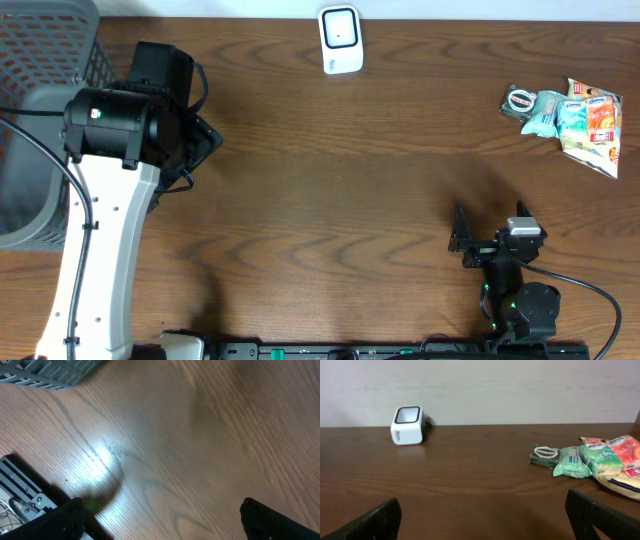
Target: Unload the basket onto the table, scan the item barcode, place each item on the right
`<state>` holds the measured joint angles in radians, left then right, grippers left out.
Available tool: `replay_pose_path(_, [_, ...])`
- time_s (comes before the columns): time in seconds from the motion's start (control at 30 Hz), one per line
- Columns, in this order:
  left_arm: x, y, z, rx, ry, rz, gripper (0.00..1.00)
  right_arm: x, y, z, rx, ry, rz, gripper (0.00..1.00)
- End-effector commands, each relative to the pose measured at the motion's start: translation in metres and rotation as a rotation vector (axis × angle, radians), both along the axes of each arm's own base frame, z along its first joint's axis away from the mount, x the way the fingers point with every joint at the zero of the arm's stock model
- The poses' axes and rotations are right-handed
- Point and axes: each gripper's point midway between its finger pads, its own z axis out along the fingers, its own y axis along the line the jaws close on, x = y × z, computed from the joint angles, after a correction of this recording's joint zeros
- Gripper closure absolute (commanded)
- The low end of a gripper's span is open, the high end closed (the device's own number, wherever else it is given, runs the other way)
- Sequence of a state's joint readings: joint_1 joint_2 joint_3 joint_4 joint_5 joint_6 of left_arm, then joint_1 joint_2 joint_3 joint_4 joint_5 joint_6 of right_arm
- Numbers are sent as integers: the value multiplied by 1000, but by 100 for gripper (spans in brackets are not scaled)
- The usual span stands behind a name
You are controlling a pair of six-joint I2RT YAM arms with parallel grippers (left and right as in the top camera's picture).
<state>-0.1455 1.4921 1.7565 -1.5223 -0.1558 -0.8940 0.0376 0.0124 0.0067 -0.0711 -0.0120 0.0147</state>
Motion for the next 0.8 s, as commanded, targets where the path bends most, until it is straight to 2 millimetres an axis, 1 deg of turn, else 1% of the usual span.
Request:
replay_pose_path(0.0, [-1,3,-1,6,8,12,2,0,1,0,15,0,5,1])
replay_pose_path(0.47, [-1,3,-1,6,8,12,2,0,1,0,15,0,5,1])
replay_pose_path(0.57, [-2,9,0,62,26,-57,2,0,1,0,15,0,5,1])
replay_pose_path(0.7, [-5,9,-1,69,45,-95,2,0,1,0,15,0,5,1])
replay_pose_path(0.77, [-6,5,-2,66,62,-179,2,0,1,0,15,0,5,1])
